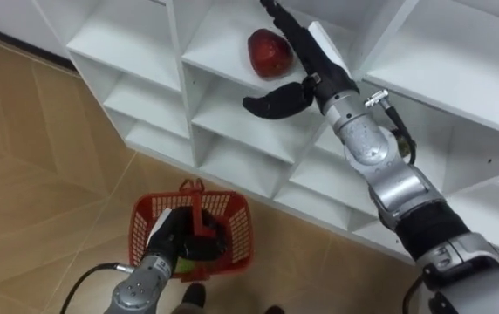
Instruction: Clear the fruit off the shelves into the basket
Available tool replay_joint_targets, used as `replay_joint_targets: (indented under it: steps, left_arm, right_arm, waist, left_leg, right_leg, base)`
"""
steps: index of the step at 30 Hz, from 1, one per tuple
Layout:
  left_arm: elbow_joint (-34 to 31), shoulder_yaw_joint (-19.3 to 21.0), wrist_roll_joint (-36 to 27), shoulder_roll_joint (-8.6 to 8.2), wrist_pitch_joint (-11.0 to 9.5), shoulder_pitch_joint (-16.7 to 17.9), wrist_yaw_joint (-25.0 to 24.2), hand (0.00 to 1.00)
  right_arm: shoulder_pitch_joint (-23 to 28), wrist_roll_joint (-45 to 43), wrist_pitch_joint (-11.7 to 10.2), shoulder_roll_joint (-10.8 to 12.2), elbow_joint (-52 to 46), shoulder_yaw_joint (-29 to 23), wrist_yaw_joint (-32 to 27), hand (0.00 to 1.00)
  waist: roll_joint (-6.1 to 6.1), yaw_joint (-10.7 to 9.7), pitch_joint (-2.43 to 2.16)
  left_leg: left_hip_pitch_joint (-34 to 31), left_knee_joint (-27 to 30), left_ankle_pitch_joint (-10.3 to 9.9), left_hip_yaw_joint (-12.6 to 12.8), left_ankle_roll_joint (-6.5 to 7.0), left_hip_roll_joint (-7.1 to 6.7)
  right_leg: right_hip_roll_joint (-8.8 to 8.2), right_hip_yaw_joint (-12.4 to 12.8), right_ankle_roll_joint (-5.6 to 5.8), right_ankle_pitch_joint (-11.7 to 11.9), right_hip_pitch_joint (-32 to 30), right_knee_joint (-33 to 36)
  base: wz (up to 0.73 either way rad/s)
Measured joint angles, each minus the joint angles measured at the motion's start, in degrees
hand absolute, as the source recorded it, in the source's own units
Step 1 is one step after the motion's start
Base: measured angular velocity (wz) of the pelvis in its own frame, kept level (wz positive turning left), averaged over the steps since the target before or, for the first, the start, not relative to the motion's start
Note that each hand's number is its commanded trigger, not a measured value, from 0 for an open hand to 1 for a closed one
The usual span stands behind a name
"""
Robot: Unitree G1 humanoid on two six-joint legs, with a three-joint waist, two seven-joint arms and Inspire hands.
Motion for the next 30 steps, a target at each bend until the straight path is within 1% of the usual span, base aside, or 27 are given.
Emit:
replay_joint_targets:
  steps: [1,2,5,10,12,13,14,16,18,20,22,25,27,30]
  left_arm:
    - [0.06,-0.01,0.0,-0.04,0.0,0.0,-0.03,1.0]
    - [0.22,0.0,0.0,-0.04,0.0,-0.04,-0.03,1.0]
    - [0.21,-0.01,-0.1,-0.04,0.01,-0.08,-0.04,1.0]
    - [0.18,-0.43,0.0,0.13,0.01,-1.71,-0.31,1.0]
    - [0.19,-0.82,-0.05,0.29,0.01,-2.17,-0.42,1.0]
    - [0.19,-1.01,-0.04,0.43,0.01,-2.5,-0.47,1.0]
    - [0.18,-0.99,-0.04,0.38,0.01,-2.83,-0.48,1.0]
    - [0.17,-1.08,0.06,0.24,0.01,-3.25,-0.47,1.0]
    - [0.13,-1.08,0.8,0.12,0.01,-3.56,-0.48,1.0]
    - [0.12,-1.09,1.12,0.65,0.01,-3.84,-0.45,1.0]
    - [0.11,-1.11,1.12,1.01,0.12,-3.8,-0.45,1.0]
    - [0.08,-1.11,1.12,1.73,0.66,-3.81,-0.45,1.0]
    - [0.05,-1.18,1.12,1.92,0.84,-3.8,-0.45,1.0]
    - [0.05,-1.18,1.12,1.97,1.01,-3.79,-0.44,1.0]
  right_arm:
    - [-0.24,0.0,0.0,0.01,0.22,0.01,-0.4,0.0]
    - [-0.86,-0.02,0.0,0.03,0.97,0.05,-0.52,0.0]
    - [-2.24,-0.02,0.04,-0.01,3.14,0.04,-1.1,0.0]
    - [-3.85,-0.01,0.05,-0.09,6.19,-0.05,-2.83,0.0]
    - [-4.65,-0.67,-0.02,-0.22,8.02,-0.13,-3.63,0.0]
    - [-5.51,-1.58,0.0,-0.25,8.65,-0.16,-4.15,0.0]
    - [-6.09,-2.1,0.0,-0.27,9.49,-0.33,-4.74,0.0]
    - [-6.62,-2.09,0.03,-0.47,11.05,-0.45,-5.49,0.0]
    - [-7.08,-2.25,-0.01,-1.15,11.99,-0.51,-6.21,0.0]
    - [-7.91,-2.25,0.22,-2.02,12.84,-0.69,-7.21,0.0]
    - [-8.21,-2.24,0.5,-2.74,12.84,-0.72,-7.66,0.0]
    - [-8.83,-2.25,0.72,-3.83,12.92,-0.7,-7.68,0.0]
    - [-8.83,-2.43,1.24,-3.87,12.92,-0.7,-7.69,0.0]
    - [-8.9,-2.52,1.44,-3.92,12.91,-0.71,-7.85,0.0]
  waist:
    - [-0.01,0.17,0.1]
    - [0.04,0.18,0.33]
    - [0.06,0.21,0.59]
    - [0.03,0.29,0.64]
    - [-0.16,0.4,0.8]
    - [-0.21,0.4,1.1]
    - [-0.33,0.4,1.25]
    - [-0.56,0.39,1.37]
    - [-0.78,0.45,1.47]
    - [-1.42,0.89,1.59]
    - [-1.94,1.13,1.54]
    - [-2.09,1.13,1.5]
    - [-2.1,1.14,1.5]
    - [-2.09,1.18,1.5]
  left_leg:
    - [-0.23,0.01,0.0,0.0,0.0,-0.01]
    - [-0.38,0.01,0.0,0.0,0.0,-0.01]
    - [-0.73,0.04,0.0,-0.11,0.01,-0.08]
    - [-2.43,1.18,0.11,-0.04,0.2,-0.15]
    - [-2.44,1.2,0.11,0.53,0.22,-0.14]
    - [-2.39,1.2,0.16,0.82,0.3,-0.13]
    - [-2.44,1.19,0.23,0.84,0.4,-0.18]
    - [-2.54,1.14,0.36,0.77,0.58,-0.4]
    - [-2.86,1.08,0.44,0.69,0.71,-0.65]
    - [-3.04,1.16,0.53,0.69,0.84,-0.71]
    - [-3.03,1.56,0.57,0.68,0.9,-0.68]
    - [-3.11,1.85,0.57,0.68,0.93,-0.68]
    - [-3.11,1.95,0.6,0.68,0.97,-0.68]
    - [-3.12,2.17,0.62,0.69,1.02,-0.7]
  right_leg:
    - [-0.01,0.0,0.0,0.0,-0.26,0.04]
    - [-0.03,-0.04,0.0,0.0,-0.36,0.06]
    - [-0.11,-0.23,0.07,-0.04,-0.56,0.02]
    - [-0.45,-0.74,0.09,-0.09,-1.78,0.61]
    - [-0.63,-0.69,0.14,-0.23,-1.87,0.97]
    - [-0.73,-0.65,0.16,-0.28,-1.87,1.09]
    - [-0.79,-0.66,0.22,-0.37,-1.91,1.14]
    - [-1.08,-0.81,0.36,-0.64,-1.99,1.56]
    - [-1.55,-1.13,0.48,-0.93,-2.28,2.16]
    - [-1.7,-1.3,0.54,-0.88,-2.43,2.2]
    - [-1.81,-1.48,0.58,-0.84,-2.37,2.19]
    - [-2.06,-2.05,0.64,-0.79,-2.1,2.23]
    - [-2.19,-2.07,0.66,-0.79,-2.13,2.43]
    - [-2.3,-2.05,0.66,-0.79,-2.2,2.8]
  base:
    - [0.0]
    - [0.0]
    - [0.03]
    - [0.07]
    - [0.03]
    - [0.0]
    - [0.0]
    - [0.12]
    - [0.13]
    - [0.04]
    - [0.02]
    - [0.05]
    - [0.0]
    - [0.0]
